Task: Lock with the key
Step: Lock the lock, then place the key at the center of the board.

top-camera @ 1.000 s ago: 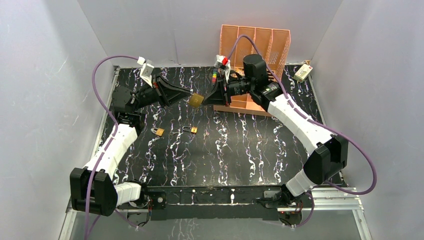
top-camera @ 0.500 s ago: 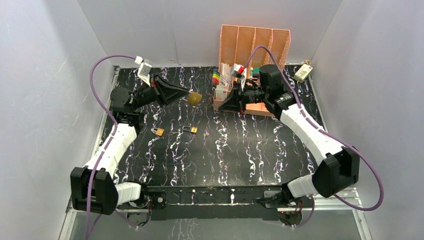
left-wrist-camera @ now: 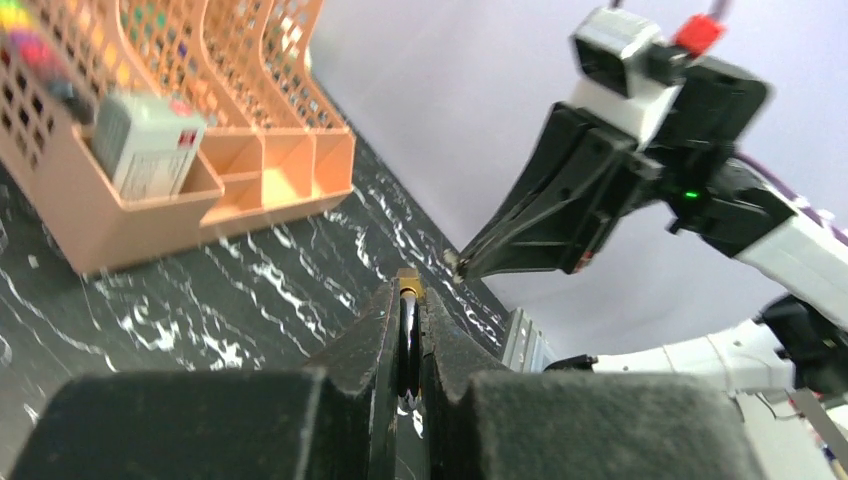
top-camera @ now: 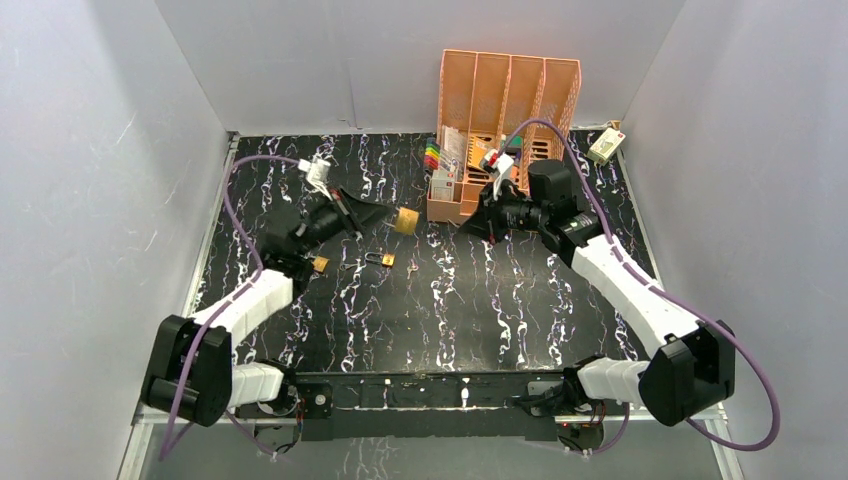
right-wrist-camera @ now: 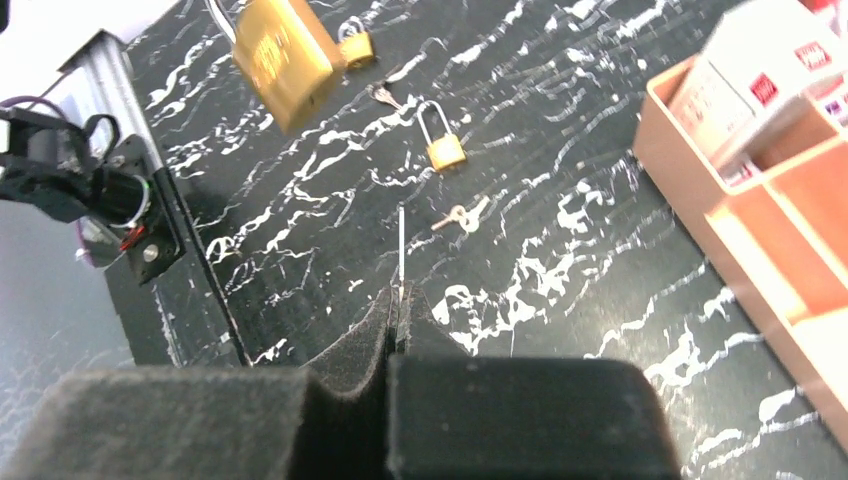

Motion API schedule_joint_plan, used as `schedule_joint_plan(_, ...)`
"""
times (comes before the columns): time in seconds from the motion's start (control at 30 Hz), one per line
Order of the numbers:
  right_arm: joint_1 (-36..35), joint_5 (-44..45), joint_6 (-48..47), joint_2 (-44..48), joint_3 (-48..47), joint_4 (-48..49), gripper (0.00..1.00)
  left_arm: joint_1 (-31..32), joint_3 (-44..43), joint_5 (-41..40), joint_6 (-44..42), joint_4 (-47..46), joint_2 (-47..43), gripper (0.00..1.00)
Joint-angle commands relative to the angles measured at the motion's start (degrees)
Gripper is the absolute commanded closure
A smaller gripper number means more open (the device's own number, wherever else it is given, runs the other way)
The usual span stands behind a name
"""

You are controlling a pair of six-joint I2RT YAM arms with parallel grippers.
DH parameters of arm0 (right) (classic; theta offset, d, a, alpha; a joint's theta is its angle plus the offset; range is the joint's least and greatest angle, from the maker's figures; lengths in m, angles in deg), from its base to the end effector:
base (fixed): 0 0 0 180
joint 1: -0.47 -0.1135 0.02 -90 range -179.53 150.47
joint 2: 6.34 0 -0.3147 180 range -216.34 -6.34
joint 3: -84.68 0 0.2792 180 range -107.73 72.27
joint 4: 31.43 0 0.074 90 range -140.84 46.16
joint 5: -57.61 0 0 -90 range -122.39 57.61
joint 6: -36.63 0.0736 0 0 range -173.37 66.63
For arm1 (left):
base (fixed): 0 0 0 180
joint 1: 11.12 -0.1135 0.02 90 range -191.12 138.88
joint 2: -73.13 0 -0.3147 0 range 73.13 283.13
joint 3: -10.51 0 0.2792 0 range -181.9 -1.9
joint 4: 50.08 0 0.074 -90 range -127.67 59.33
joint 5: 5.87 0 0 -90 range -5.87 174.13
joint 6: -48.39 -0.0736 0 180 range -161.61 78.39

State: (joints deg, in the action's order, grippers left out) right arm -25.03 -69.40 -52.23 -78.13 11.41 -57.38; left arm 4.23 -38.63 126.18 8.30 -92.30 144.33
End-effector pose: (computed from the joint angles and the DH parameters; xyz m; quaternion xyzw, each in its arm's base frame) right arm 0.2712 0.1784 0.3647 -0.3361 0.7432 0.3779 0.4379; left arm 0.2744 -0.1265 0.3509 0.1222 0.5976 -0.5857 0.5338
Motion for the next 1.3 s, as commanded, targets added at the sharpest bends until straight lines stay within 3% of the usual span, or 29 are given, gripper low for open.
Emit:
schedule_joint_plan(0.0,0.35,8.45,4.14,3.62,3.44,1.62,1.00,8.81,2.17,-17.72,-2.32,-1.62,1.86,1.00)
schedule_joint_plan(0.17,0.32,15.41,5.40,5.46,6.36,-0.77,1.00,16.71,1.44,-28.42,-2.96,-0.57,7.02,1.00)
schedule_joint_plan(0.33,0.36,24.53,7.81,6.58,9.93,-1.43,1.00,21.25,1.38,-41.31,-3.59,3.77,8.99,1.00)
schedule_joint_plan(0.43,0.31,25.54,9.68,6.91,12.61,1.38,1.00,23.72,1.56,-45.89,-3.66,3.02,11.37,1.00)
schedule_joint_plan(0.67,0.41,21.53,13.09,1.49,14.22,3.65,1.00,26.75,2.42,-48.37,-3.52,-6.23,18.94,1.00)
schedule_joint_plan(1.27,0.40,28.50,18.62,-6.93,17.98,6.94,1.00,30.76,-1.83,-52.36,-1.79,-12.12,34.35,1.00)
